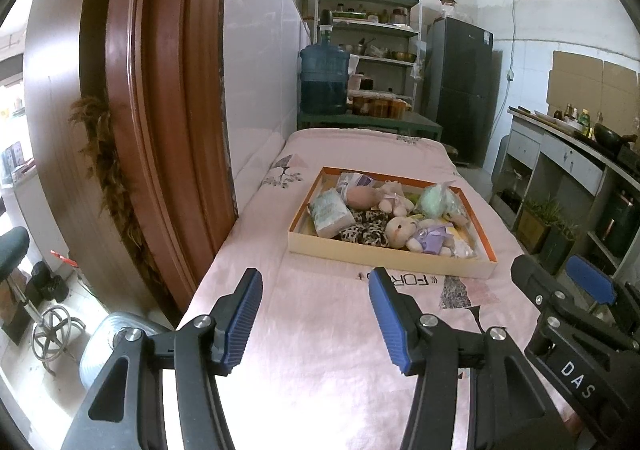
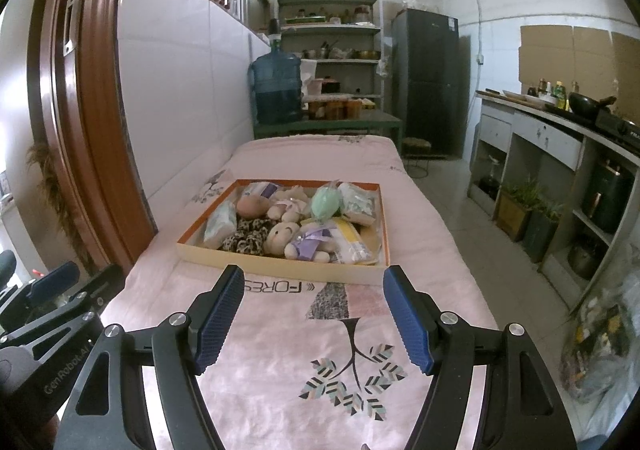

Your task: Organize soft objects

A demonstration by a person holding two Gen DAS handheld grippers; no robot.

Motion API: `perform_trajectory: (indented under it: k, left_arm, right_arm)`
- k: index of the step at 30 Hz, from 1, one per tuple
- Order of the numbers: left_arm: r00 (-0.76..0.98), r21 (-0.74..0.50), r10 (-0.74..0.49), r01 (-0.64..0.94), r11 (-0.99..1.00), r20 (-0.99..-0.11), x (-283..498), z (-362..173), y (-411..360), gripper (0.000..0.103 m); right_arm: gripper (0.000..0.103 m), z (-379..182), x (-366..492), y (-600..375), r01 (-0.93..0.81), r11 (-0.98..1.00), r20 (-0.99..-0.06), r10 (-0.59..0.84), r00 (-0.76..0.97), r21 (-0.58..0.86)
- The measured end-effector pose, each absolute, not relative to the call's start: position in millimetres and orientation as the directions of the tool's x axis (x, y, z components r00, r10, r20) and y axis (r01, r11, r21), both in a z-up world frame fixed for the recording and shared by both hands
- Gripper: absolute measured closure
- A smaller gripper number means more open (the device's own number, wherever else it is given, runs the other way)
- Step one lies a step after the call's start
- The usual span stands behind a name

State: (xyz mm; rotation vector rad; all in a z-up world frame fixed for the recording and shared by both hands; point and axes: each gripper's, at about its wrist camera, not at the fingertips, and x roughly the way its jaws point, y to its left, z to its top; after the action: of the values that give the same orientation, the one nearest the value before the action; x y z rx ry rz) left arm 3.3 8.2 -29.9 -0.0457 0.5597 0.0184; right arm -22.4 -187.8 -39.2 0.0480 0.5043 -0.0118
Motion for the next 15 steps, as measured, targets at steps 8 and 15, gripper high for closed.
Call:
perform_trajectory:
  k: [8,15]
  left_arm:
    - [0.844,-0.039,0.005,-0.031,0.999,-0.536,3.8,-33.7,9.3,0.048]
    - [0.842,-0.038,0.005,-0.03,0.999,-0.539,4.1,-35.7,9.7,0.048]
  right_arm:
    - [0.029,-42.2,-21.6,-188.4,0.02,0.999,-0.487,0.004,0.873,0.044]
    - [0.029,-43.7,-21.1,-188.3,0.019,0.999,-0.489,0.005,0.872,0.045]
